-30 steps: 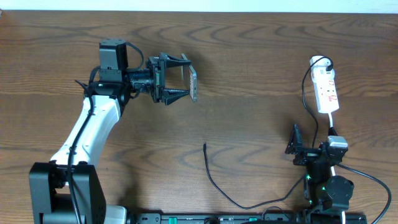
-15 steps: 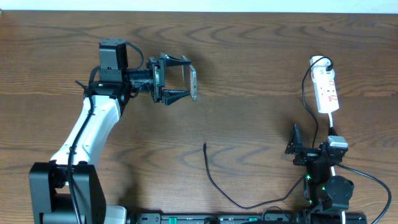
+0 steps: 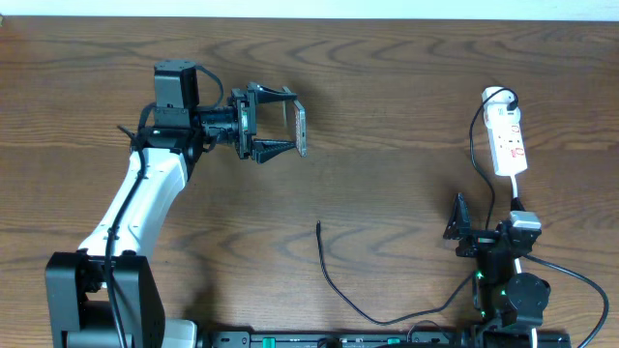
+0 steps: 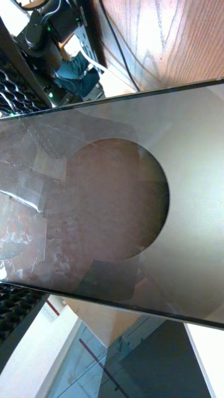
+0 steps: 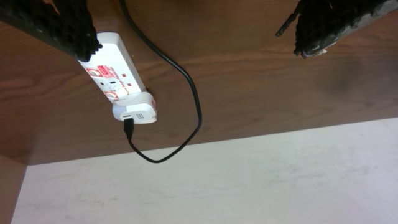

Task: Plug charger to phone and switch on socket
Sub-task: 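Lift the phone with the left gripper and raise it upright, then move the right gripper toward the phone held by the left gripper, then grasp the phone edge with the right gripper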

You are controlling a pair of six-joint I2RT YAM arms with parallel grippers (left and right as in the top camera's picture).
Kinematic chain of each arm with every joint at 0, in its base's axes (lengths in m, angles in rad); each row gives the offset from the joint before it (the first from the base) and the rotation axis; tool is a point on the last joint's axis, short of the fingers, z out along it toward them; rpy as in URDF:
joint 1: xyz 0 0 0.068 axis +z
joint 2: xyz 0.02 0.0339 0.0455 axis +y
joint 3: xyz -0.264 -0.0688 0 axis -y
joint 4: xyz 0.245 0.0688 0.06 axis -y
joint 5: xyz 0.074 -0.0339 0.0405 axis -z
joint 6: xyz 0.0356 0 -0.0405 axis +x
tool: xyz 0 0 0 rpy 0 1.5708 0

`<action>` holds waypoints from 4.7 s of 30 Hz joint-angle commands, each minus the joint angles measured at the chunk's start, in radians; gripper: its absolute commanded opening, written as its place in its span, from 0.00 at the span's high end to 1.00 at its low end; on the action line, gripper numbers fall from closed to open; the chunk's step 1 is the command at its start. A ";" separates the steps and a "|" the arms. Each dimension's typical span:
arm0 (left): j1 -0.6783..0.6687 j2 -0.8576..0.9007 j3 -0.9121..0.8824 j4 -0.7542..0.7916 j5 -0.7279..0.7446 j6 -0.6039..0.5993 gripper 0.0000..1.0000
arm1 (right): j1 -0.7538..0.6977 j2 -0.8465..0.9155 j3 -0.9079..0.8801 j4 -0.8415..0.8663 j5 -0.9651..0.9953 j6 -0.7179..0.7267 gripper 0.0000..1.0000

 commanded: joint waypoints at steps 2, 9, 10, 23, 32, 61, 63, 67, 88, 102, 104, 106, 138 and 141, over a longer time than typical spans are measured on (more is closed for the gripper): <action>0.000 -0.022 0.026 0.009 0.047 -0.009 0.93 | 0.003 -0.006 -0.001 -0.005 0.008 -0.009 0.01; 0.000 -0.022 0.026 0.009 0.046 -0.009 0.92 | 0.003 -0.006 -0.001 -0.005 0.008 -0.009 0.01; 0.000 -0.022 0.026 0.009 0.046 -0.008 0.92 | 0.003 -0.006 -0.001 -0.005 0.008 -0.009 0.01; 0.000 -0.022 0.026 0.009 0.043 0.005 0.93 | 0.003 -0.006 -0.001 -0.005 0.008 -0.009 0.01; 0.000 -0.022 0.026 0.009 0.043 0.018 0.93 | 0.003 -0.006 -0.001 -0.005 0.008 -0.009 0.01; -0.003 -0.022 0.026 -0.003 -0.018 0.190 0.92 | 0.003 -0.006 -0.001 -0.005 0.008 -0.009 0.01; -0.003 -0.022 0.026 -0.016 -0.053 0.227 0.93 | 0.003 -0.006 -0.001 -0.005 0.008 -0.009 0.01; -0.003 -0.022 0.026 -0.073 -0.156 0.324 0.93 | 0.003 -0.006 -0.001 -0.005 0.008 -0.009 0.01; -0.003 -0.021 0.026 -0.314 -0.356 0.463 0.93 | 0.003 0.176 0.415 -0.229 -0.371 0.171 0.01; -0.003 -0.021 0.026 -0.314 -0.431 0.432 0.93 | 0.063 1.062 0.964 -0.198 -1.239 0.197 0.01; -0.003 -0.021 0.026 -0.314 -0.432 0.417 0.92 | 0.116 1.155 0.964 -0.143 -1.217 0.197 0.06; -0.003 -0.021 0.026 -0.314 -0.446 0.410 0.93 | 0.170 1.228 0.964 -0.118 -1.131 0.227 0.17; -0.259 -0.021 0.026 -0.219 -0.618 0.023 0.93 | 0.586 1.481 0.961 -0.041 -0.306 0.489 0.27; -0.270 -0.021 0.026 -0.191 -0.591 -0.011 0.93 | 0.586 1.481 0.960 -0.049 -0.294 0.489 0.30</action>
